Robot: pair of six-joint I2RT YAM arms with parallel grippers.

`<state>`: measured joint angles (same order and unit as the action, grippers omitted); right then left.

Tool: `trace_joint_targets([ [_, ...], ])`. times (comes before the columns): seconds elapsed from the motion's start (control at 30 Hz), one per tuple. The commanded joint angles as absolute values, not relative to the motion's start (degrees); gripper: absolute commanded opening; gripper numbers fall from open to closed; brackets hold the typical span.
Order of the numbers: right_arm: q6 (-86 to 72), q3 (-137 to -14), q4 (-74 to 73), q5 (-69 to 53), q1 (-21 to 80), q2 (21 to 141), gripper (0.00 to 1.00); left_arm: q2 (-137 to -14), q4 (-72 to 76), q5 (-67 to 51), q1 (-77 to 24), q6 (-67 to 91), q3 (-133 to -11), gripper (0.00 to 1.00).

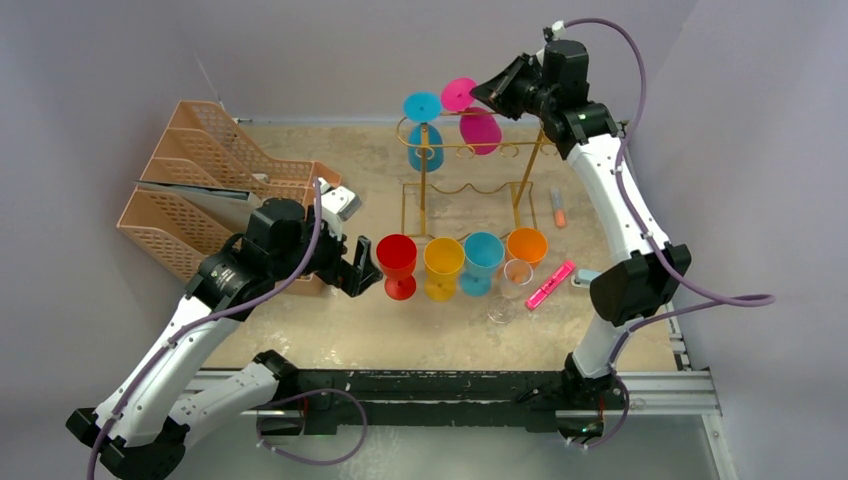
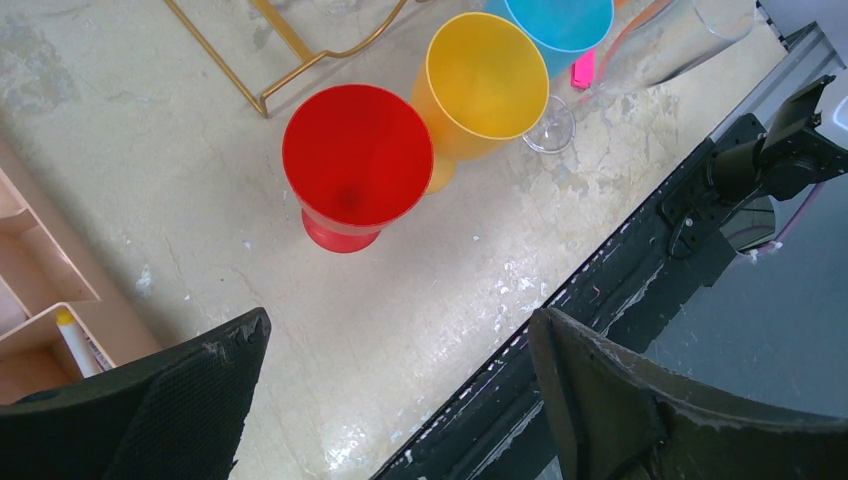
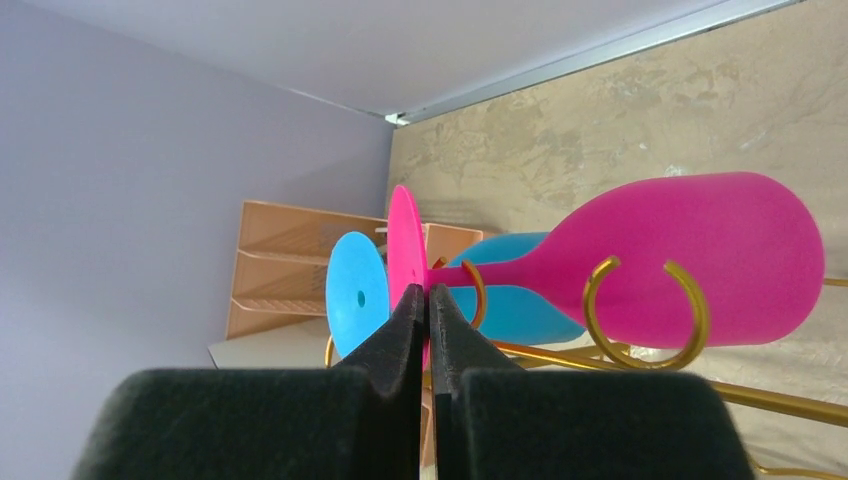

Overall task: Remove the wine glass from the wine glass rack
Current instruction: Pick up the wine glass from the wine rack.

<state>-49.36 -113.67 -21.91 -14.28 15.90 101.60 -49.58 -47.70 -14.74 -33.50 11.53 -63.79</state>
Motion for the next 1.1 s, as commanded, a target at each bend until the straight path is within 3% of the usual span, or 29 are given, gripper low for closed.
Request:
trace_joint_targets([
  [0.0, -53.8, -112.7, -16.7, -14.3, 14.8, 98.1, 0.0, -49.4, -47.1, -14.7, -33.3, 12.8, -64.0, 1.0],
  [1.07, -62.4, -106.1, -3.1, -16.4, 13.7, 97.2, 0.0, -50.1, -47.6, -12.8, -33.3, 13.0, -63.8, 1.0],
])
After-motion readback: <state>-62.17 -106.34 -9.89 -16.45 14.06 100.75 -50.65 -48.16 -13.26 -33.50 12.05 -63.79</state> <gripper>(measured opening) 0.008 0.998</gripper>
